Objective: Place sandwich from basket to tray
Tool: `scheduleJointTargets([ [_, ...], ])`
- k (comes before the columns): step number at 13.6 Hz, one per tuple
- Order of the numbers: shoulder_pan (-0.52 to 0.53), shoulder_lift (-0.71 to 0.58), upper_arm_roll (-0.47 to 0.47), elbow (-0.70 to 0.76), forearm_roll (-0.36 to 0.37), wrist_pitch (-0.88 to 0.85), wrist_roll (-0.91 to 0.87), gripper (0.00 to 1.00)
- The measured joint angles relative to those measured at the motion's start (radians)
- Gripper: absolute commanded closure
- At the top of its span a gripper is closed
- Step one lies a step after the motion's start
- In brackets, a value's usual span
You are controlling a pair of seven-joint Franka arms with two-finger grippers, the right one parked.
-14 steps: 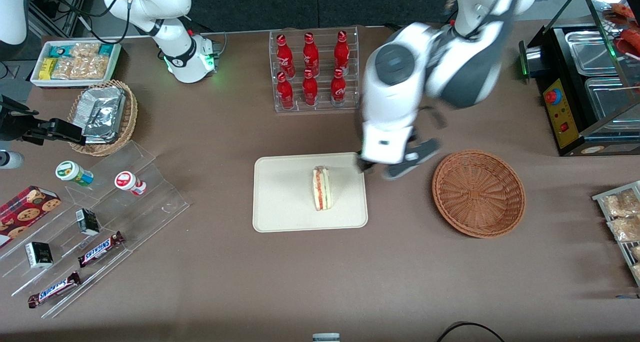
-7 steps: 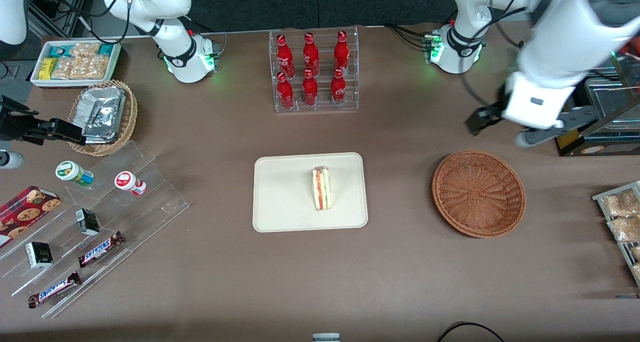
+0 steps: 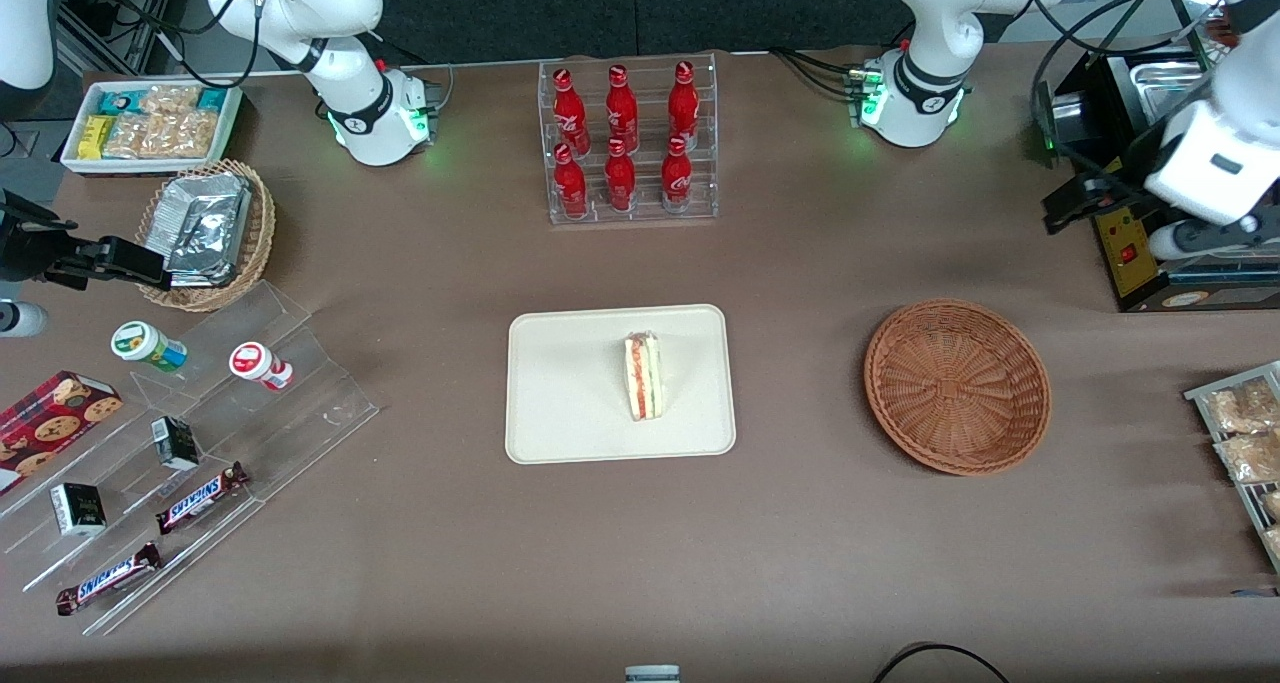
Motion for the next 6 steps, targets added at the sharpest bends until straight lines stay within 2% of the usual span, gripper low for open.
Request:
scheduleJointTargets([
  [6, 0.044, -0.018, -0.004, 0.000, -0.002, 0.008, 0.079, 0.00],
])
